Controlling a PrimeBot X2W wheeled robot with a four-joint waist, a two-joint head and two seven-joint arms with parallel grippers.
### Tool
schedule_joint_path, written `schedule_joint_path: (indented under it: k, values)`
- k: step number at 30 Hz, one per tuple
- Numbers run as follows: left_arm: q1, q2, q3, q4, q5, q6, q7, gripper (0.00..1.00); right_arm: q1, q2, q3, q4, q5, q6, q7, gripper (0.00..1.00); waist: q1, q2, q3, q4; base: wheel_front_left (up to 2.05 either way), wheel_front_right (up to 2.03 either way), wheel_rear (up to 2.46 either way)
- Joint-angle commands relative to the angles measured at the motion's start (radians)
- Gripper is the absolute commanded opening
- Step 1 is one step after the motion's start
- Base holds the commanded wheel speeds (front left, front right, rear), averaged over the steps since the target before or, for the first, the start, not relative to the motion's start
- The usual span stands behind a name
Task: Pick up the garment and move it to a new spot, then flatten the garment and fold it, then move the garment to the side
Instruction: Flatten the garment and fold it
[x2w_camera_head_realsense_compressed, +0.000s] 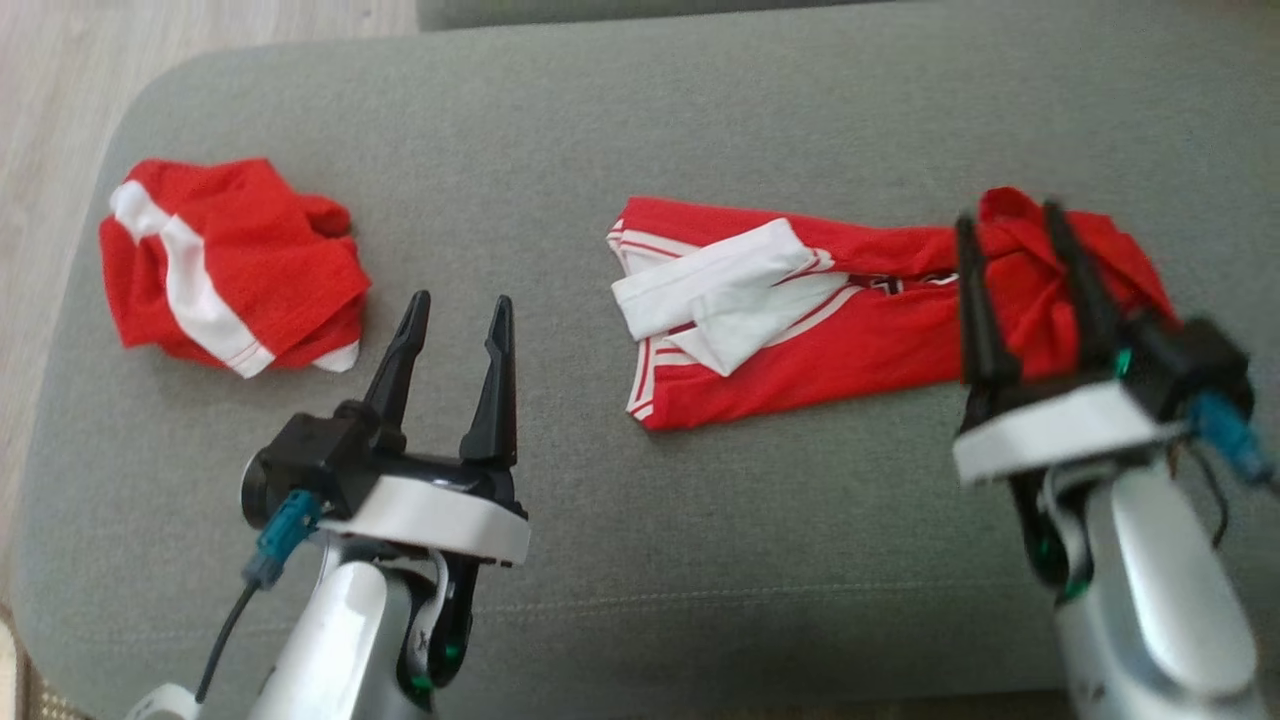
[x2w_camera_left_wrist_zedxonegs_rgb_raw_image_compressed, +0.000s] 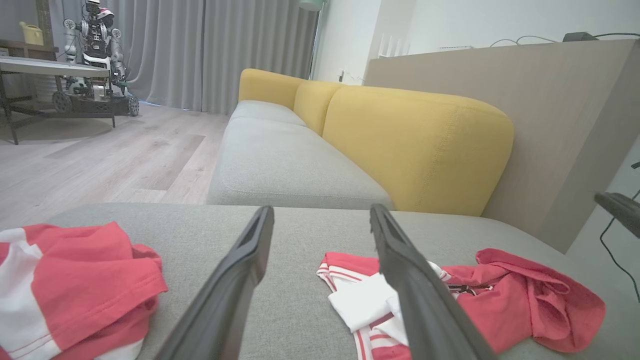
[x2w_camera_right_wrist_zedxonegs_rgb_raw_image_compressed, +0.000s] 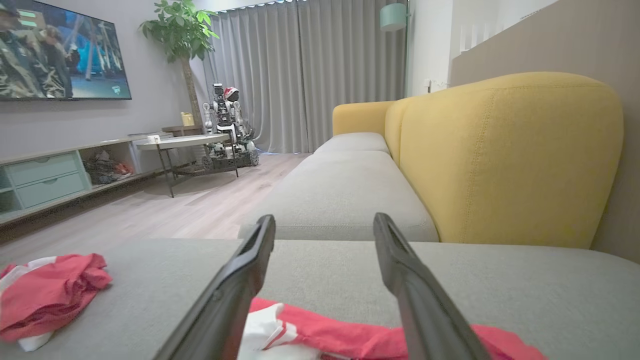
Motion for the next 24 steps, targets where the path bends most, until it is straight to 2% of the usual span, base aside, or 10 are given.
schedule_joint_path:
  k: [1, 5, 13, 17, 24]
  values:
    - [-0.012, 0.005, 0.038, -0.036, -0.011, 0.005, -0.005, 1.00, 0.023, 0.011, 0.037, -0.074, 0.008, 0.000, -0.006, 1.00, 0.0000, 0.0000, -0.013, -0.014, 0.00, 0.00, 0.00]
    - [0.003, 0.005, 0.043, -0.015, -0.016, 0.011, -0.005, 1.00, 0.132, 0.015, 0.048, -0.131, 0.022, 0.000, -0.006, 1.00, 0.0000, 0.0000, -0.012, -0.039, 0.00, 0.00, 0.00]
    - [-0.034, 0.005, 0.049, 0.037, 0.004, 0.003, -0.005, 1.00, 0.126, 0.016, 0.071, -0.159, 0.048, 0.000, -0.006, 1.00, 0.0000, 0.0000, 0.035, -0.106, 0.00, 0.00, 0.00]
    - [-0.124, 0.005, 0.021, 0.132, 0.048, -0.022, -0.005, 1.00, 0.103, 0.017, 0.081, -0.176, 0.059, 0.000, -0.006, 1.00, 0.0000, 0.0000, 0.095, -0.156, 0.00, 0.00, 0.00]
    - [-0.372, 0.005, -0.048, 0.384, 0.089, -0.090, -0.005, 1.00, 0.076, 0.017, 0.107, -0.196, 0.087, 0.000, -0.006, 1.00, 0.0000, 0.0000, 0.197, -0.244, 0.00, 0.00, 0.00]
